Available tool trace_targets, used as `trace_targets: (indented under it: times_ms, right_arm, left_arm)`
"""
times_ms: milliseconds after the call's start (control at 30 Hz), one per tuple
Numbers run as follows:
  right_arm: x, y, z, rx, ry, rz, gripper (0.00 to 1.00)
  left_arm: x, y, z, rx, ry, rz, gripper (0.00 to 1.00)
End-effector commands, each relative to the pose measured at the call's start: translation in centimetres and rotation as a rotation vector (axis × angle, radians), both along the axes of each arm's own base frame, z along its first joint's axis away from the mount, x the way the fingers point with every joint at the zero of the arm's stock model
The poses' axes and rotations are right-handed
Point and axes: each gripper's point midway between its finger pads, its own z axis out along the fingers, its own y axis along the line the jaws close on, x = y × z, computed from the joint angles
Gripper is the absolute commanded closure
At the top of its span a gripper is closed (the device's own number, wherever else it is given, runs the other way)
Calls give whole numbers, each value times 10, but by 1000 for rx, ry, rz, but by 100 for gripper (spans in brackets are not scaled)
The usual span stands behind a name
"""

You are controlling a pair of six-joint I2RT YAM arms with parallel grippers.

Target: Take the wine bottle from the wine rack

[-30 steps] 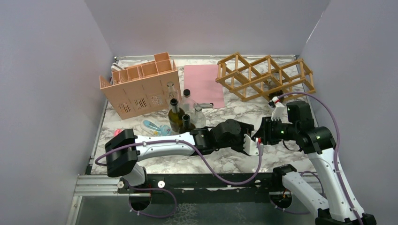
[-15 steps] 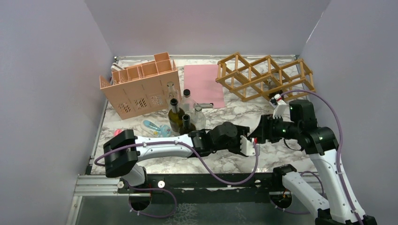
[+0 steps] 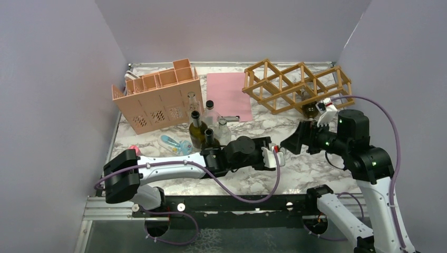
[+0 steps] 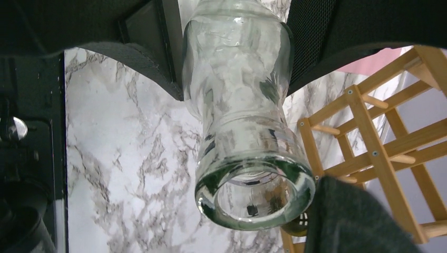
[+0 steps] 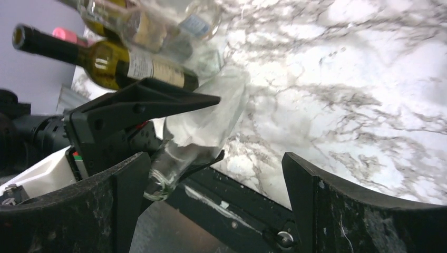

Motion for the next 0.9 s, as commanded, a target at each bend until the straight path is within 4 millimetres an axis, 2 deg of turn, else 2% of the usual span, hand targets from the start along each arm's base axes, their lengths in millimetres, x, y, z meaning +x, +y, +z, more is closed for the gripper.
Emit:
trace_targets:
  times_ms: [0,133,267,533,867]
  right_arm:
    - [19,-19,35,-9,-140,-162,1]
    - [24,-32,55,-3,-212,-257,1]
    - [27,-41,62,-10,-236,-316,1]
    - [27,-36,55,9,-217,-297,1]
    - [23,-38,55,5,-219,-302,1]
  left_arm:
    - [12,7,53,-201,15,104,64]
    - [21,20,62,-267,65,202,63]
    - [24,29,70,-342,159,289,64]
    - [22,35,63,-436,298,350,64]
    - [28,50,44,-468,319,424,64]
